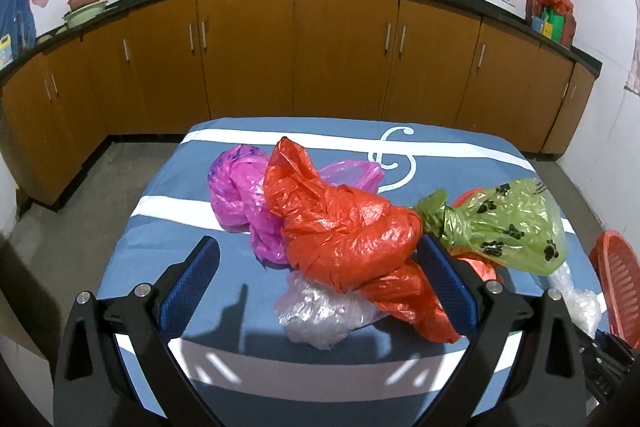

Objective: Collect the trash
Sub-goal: 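Grasp the red bag with the left tool while the right tool holds the clear bag, then carry both bags over the red bin and open both tools to release them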

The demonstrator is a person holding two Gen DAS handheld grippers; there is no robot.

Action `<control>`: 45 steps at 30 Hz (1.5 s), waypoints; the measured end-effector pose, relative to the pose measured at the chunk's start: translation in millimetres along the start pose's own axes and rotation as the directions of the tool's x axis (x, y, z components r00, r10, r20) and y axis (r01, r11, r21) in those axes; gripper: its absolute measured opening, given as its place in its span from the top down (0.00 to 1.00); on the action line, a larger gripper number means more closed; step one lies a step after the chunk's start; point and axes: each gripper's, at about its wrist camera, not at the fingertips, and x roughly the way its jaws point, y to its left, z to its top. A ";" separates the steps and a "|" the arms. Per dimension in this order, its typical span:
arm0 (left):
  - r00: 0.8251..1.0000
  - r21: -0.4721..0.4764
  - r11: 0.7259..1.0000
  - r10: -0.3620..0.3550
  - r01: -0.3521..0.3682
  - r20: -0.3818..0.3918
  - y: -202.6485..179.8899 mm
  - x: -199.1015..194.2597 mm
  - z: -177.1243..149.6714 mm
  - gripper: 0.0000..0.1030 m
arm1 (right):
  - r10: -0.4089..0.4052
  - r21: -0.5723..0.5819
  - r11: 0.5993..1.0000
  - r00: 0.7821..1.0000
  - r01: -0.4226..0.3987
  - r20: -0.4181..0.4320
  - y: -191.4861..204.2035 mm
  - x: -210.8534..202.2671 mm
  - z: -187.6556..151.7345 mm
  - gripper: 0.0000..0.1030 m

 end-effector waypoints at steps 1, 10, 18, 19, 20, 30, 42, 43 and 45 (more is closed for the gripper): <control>1.000 0.006 1.000 0.004 -0.004 -0.002 -1.4 0.7 0.7 0.06 | 0.000 0.002 1.000 1.000 0.000 -0.001 -0.5 0.4 -0.1 0.65; 1.000 0.047 0.999 -0.007 0.009 -0.029 -12.3 4.0 -1.4 0.12 | 0.004 0.009 1.000 1.000 -0.004 -0.004 -0.4 2.1 -1.9 0.65; 0.995 0.029 0.998 -0.062 0.064 -0.075 -11.0 11.7 -2.1 0.41 | 0.005 0.012 1.000 1.000 -0.005 -0.008 -3.5 3.3 -3.1 0.65; 0.995 0.024 0.997 -0.070 0.072 -0.073 -9.9 11.1 -2.5 0.43 | 0.006 0.013 1.000 1.000 -0.005 -0.008 -3.6 3.3 -3.1 0.65; 0.995 0.021 0.997 -0.075 0.077 -0.071 -9.0 10.4 -2.8 0.45 | 0.005 0.014 1.000 1.000 -0.005 -0.007 -3.6 3.1 -3.2 0.65; 0.994 -0.011 0.994 -0.112 0.112 0.006 1.1 -20.5 -1.0 0.49 | 0.007 0.023 1.000 1.000 -0.007 0.009 -5.8 -6.2 -3.6 0.65; 0.985 0.002 0.987 -0.161 0.162 0.063 -6.1 -63.7 2.1 0.49 | 0.020 0.020 1.000 0.998 -0.021 0.066 -8.3 -43.4 -3.3 0.67; 0.984 0.005 0.986 -0.166 0.166 0.066 -8.5 -66.2 3.1 0.49 | 0.019 0.020 1.000 0.997 -0.021 0.074 -8.8 -47.5 -2.9 0.67; 0.980 0.015 0.983 -0.183 0.183 0.077 -14.3 -73.6 4.0 0.49 | 0.019 0.020 1.000 0.996 -0.021 0.089 -11.1 -56.5 -1.1 0.67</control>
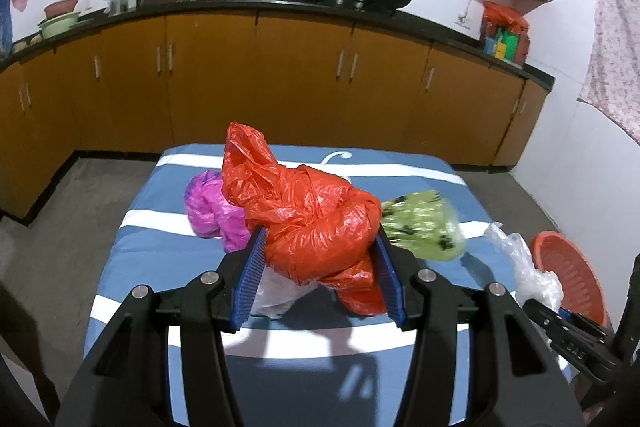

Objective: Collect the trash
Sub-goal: 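Carry both bags over the red bin and open both tools to release them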

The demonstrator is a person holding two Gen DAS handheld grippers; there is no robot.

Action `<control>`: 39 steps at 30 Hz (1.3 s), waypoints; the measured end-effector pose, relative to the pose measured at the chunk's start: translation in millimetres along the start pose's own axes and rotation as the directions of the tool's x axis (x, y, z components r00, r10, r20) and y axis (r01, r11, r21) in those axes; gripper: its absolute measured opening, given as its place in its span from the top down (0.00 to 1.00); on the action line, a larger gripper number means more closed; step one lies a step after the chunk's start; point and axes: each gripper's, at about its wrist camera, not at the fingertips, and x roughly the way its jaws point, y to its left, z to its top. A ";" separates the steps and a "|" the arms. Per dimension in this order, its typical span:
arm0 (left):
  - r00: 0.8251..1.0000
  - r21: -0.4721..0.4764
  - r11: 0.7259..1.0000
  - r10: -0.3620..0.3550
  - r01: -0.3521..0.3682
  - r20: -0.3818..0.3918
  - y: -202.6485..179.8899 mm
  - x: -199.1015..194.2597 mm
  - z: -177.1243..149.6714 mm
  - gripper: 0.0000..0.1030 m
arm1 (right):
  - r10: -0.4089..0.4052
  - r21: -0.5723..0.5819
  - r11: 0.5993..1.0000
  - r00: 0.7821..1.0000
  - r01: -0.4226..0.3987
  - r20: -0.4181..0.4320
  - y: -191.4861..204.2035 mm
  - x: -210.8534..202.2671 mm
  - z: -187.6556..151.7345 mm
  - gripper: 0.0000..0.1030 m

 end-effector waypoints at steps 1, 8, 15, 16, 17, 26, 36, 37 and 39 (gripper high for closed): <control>1.000 0.006 1.000 -0.010 0.010 0.004 -4.7 -2.8 0.8 0.49 | -0.001 0.001 1.000 1.000 0.001 0.009 -1.4 -5.2 0.9 0.67; 0.996 0.053 0.995 -0.088 0.087 0.015 -40.6 -17.0 -0.2 0.49 | -0.031 0.007 1.000 0.997 0.030 0.071 -19.2 -41.9 9.2 0.67; 0.984 0.112 0.978 -0.179 0.176 0.010 -87.0 -24.7 -4.9 0.49 | -0.097 0.043 0.995 0.985 0.092 0.143 -53.4 -80.7 17.8 0.67; 0.982 0.118 0.976 -0.187 0.185 0.009 -91.6 -25.0 -5.4 0.49 | -0.108 0.051 0.994 0.983 0.101 0.151 -59.1 -85.4 18.0 0.67; 0.980 0.125 0.973 -0.198 0.195 0.008 -96.9 -25.2 -5.9 0.49 | -0.122 0.060 0.992 0.980 0.113 0.160 -66.4 -91.5 18.4 0.67; 0.956 0.183 0.938 -0.293 0.294 -0.031 -150.9 -21.7 -16.3 0.49 | -0.212 0.132 0.973 0.957 0.189 0.199 -117.7 -124.7 17.5 0.67; 0.926 0.248 0.892 -0.366 0.378 -0.095 -206.8 -8.2 -26.8 0.49 | -0.278 0.184 0.953 0.937 0.241 0.211 -158.1 -143.3 16.6 0.67; 0.922 0.253 0.887 -0.374 0.387 -0.101 -211.1 -7.1 -28.7 0.49 | -0.283 0.187 0.951 0.935 0.246 0.213 -162.2 -144.5 16.9 0.67; 0.915 0.265 0.875 -0.387 0.404 -0.116 -223.8 -2.2 -31.1 0.49 | -0.296 0.192 0.947 0.930 0.256 0.216 -168.6 -146.3 17.3 0.67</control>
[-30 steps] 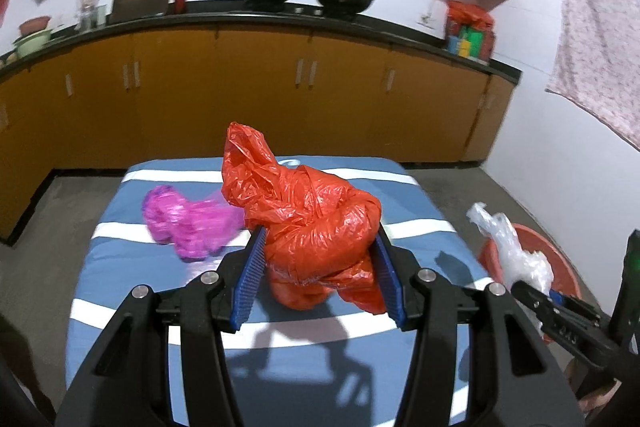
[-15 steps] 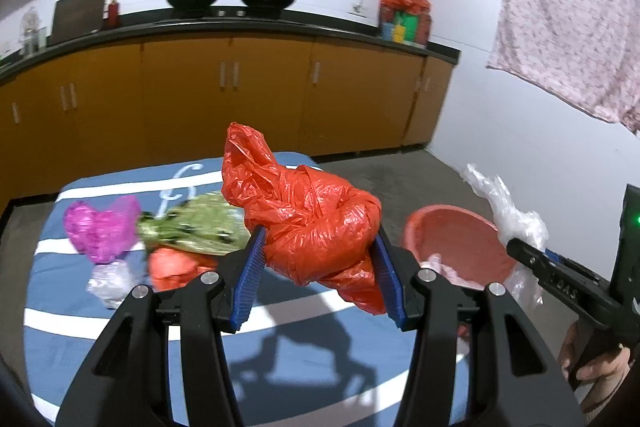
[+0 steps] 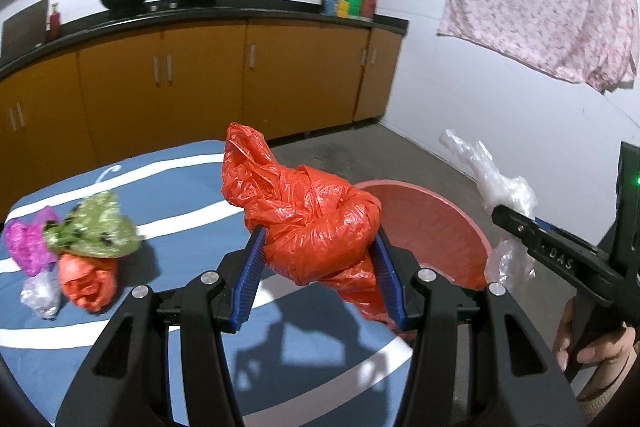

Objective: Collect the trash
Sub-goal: 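Carry both bags over the red bin and open both tools to release them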

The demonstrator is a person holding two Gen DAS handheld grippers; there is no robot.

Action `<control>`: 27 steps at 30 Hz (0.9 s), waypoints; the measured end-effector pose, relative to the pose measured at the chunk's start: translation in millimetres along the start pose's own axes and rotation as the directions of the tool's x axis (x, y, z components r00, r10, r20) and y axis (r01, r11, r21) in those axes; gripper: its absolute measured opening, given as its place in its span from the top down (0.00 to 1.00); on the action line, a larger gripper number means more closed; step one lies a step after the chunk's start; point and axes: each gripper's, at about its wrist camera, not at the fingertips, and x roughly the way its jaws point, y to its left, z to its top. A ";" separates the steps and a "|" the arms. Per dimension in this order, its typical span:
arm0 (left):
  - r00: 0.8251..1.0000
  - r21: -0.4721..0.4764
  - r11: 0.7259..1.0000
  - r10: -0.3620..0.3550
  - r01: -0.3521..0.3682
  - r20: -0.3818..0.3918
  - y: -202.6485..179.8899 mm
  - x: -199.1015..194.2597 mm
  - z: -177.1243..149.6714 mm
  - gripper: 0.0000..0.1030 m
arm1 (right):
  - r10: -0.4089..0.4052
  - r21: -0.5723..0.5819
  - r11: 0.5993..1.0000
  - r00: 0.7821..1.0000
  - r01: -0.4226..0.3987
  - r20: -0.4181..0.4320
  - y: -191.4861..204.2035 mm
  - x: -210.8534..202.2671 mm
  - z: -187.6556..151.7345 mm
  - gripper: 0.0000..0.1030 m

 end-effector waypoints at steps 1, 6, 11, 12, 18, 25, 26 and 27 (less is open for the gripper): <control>1.000 0.005 1.000 -0.006 0.006 -0.004 -3.0 2.8 0.2 0.49 | -0.005 0.001 1.000 1.000 0.005 0.002 -3.9 0.8 1.2 0.67; 0.999 0.036 0.999 -0.037 0.038 -0.030 -21.1 24.5 0.4 0.49 | -0.031 0.015 0.999 0.999 0.030 0.008 -22.7 7.6 5.7 0.67; 0.997 0.067 0.996 -0.062 0.066 -0.055 -37.5 46.1 0.4 0.49 | -0.049 0.033 0.998 0.999 0.049 0.008 -37.1 17.7 11.3 0.67; 0.996 0.073 0.995 -0.066 0.071 -0.059 -40.1 48.7 0.3 0.49 | -0.052 0.036 0.998 0.999 0.051 0.007 -39.5 19.0 11.5 0.67; 0.992 0.097 0.990 -0.089 0.098 -0.089 -50.3 69.8 -1.2 0.49 | -0.059 0.050 0.997 0.998 0.059 0.002 -52.1 31.2 12.1 0.67; 0.986 0.107 0.987 -0.108 0.121 -0.123 -51.6 88.8 -6.4 0.49 | -0.061 0.056 0.997 0.998 0.062 -0.011 -55.9 46.8 11.3 0.67; 0.986 0.108 0.987 -0.108 0.122 -0.127 -53.4 90.8 -6.7 0.49 | -0.061 0.058 0.996 0.998 0.062 -0.013 -56.4 49.5 11.6 0.67; 0.985 0.110 0.986 -0.110 0.125 -0.131 -54.0 93.3 -7.0 0.49 | -0.062 0.059 0.996 0.998 0.062 -0.015 -57.2 51.4 11.5 0.67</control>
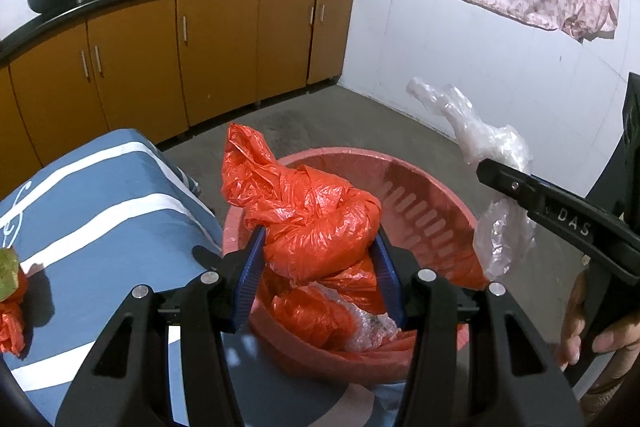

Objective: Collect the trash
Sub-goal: 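Carry both bags over the red bin and open both tools to release them, then move both tools back to the table toward the remaining bags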

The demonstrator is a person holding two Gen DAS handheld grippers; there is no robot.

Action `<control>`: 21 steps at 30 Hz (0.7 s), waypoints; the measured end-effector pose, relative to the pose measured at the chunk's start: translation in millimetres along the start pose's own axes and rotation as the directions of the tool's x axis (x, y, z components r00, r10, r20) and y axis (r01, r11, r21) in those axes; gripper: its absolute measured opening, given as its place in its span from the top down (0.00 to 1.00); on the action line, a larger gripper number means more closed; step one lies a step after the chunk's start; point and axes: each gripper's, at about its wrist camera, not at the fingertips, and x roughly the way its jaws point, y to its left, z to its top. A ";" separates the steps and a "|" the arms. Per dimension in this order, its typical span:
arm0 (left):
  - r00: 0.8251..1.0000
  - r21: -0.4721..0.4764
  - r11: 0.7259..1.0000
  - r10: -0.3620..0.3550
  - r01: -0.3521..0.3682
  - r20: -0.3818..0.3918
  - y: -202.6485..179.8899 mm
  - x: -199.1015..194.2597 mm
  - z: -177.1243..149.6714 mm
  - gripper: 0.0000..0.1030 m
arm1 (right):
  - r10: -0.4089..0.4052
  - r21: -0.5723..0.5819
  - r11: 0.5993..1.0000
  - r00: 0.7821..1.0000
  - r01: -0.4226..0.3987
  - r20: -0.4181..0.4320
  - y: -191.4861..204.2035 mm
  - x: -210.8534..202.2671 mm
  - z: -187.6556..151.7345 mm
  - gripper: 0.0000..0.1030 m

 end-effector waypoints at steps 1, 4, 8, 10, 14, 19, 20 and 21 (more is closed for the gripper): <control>1.000 0.002 1.000 -0.002 0.002 -0.004 -0.2 2.4 0.1 0.49 | 0.000 0.001 1.000 1.000 0.000 -0.001 -0.4 1.8 0.5 0.67; 1.000 0.005 1.000 -0.009 0.009 -0.012 -1.0 8.3 0.1 0.49 | 0.004 0.003 1.000 1.000 -0.004 -0.004 -0.4 7.8 2.4 0.66; 1.000 0.002 1.000 -0.018 0.018 -0.026 -0.7 16.0 1.2 0.46 | 0.018 0.005 1.000 1.000 -0.018 0.004 -0.5 11.1 3.5 0.59; 0.999 -0.001 1.000 -0.021 0.021 -0.035 0.6 18.6 0.1 0.44 | 0.017 0.008 1.000 1.000 -0.017 0.008 -1.6 11.7 2.8 0.51; 0.999 -0.011 1.000 -0.020 0.020 -0.049 3.7 21.8 -1.9 0.40 | 0.011 0.020 1.000 1.000 -0.012 0.010 -4.2 11.1 0.3 0.46; 0.999 -0.044 0.999 0.002 -0.005 -0.046 17.1 14.6 -5.0 0.37 | -0.016 0.038 0.999 1.000 0.015 0.013 -10.1 8.5 -0.8 0.38; 0.999 -0.058 0.998 0.012 -0.014 -0.041 22.7 9.8 -6.3 0.37 | -0.018 0.039 0.999 1.000 0.017 0.014 -10.6 7.4 -1.4 0.38; 0.999 -0.069 0.997 0.018 -0.020 -0.037 27.1 6.5 -7.5 0.35 | -0.019 0.038 0.999 1.000 0.019 0.014 -10.0 6.4 -1.9 0.38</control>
